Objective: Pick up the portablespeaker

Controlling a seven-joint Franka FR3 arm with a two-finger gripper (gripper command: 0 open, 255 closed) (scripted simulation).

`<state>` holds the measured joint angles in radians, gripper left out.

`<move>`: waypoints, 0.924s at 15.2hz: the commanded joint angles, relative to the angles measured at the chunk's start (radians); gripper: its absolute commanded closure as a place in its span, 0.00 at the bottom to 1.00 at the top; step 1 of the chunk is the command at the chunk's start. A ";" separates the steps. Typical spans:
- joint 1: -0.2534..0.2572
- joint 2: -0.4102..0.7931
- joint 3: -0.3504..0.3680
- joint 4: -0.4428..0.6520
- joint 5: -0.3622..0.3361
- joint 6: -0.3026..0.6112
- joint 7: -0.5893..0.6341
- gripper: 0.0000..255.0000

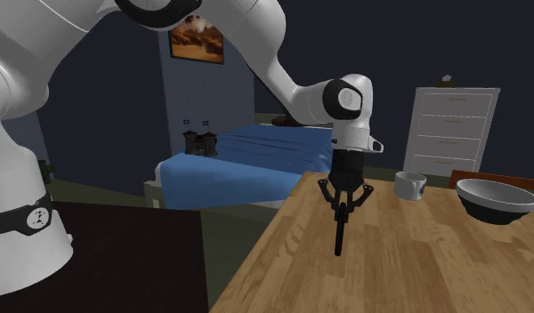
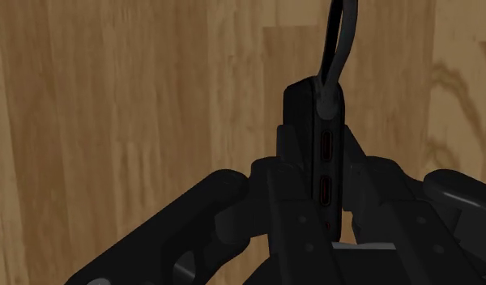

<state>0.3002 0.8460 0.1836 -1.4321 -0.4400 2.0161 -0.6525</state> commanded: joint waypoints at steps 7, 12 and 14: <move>-0.005 -0.067 0.011 -0.007 0.015 -0.057 -0.018 1.00; -0.008 -0.106 0.018 -0.004 0.025 -0.097 -0.031 1.00; -0.008 -0.114 0.019 -0.002 0.027 -0.107 -0.034 1.00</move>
<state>0.2921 0.7373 0.2016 -1.4324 -0.4137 1.9128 -0.6864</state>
